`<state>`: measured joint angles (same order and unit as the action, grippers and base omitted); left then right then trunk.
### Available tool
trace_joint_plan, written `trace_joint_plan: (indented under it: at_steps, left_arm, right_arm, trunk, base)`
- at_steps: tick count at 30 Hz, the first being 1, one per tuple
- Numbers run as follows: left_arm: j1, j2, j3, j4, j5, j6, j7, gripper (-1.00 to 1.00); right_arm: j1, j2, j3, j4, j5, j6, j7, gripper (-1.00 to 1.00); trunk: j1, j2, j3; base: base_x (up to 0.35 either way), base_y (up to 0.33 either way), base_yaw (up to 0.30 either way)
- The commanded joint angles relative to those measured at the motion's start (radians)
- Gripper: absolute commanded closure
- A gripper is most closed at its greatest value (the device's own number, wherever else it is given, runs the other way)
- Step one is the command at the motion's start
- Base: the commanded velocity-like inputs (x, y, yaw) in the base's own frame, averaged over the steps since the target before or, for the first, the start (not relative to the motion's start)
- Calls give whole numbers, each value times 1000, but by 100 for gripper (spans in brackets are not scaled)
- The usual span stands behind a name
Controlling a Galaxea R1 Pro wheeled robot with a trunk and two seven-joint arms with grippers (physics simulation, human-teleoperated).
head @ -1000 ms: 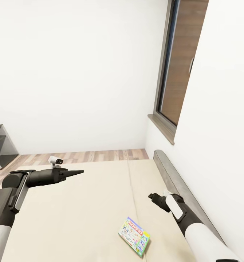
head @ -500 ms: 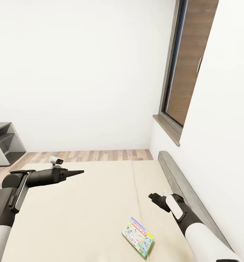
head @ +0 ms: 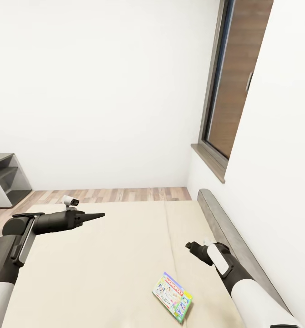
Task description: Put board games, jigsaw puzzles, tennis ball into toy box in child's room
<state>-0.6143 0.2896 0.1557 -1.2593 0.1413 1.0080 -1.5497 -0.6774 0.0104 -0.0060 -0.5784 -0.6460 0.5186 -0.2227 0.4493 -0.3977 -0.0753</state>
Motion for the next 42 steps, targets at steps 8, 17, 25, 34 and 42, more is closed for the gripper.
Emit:
trace_joint_plan:
  at_steps: [8,17,25,34,42]
  left_arm:
    - [-1,0,1,0,0,11,9,-100]
    - [-1,-1,1,0,0,11,9,-100]
    - [-1,-1,1,0,0,11,10,-100]
    - [-1,-2,1,0,0,11,22,-100]
    - [-1,-3,1,0,0,11,30,-100]
  right_arm:
    - [-1,1,-1,-3,-11,3,-9,-100]
    - [-1,1,0,-3,-11,3,-9,-100]
    - [-1,0,0,-2,-11,3,-9,-100]
    - [-1,0,0,-1,-11,3,-9,-100]
    - [-1,-2,0,-1,-11,3,-9,-100]
  trunk:
    - [1,-2,-9]
    - [1,-2,-23]
    - [1,-2,-36]
    - [1,-2,-51]
    - [1,-2,-63]
  base:
    - [0,0,0]
    - [0,0,0]
    - [0,0,0]
    - [0,0,0]
    - [0,0,0]
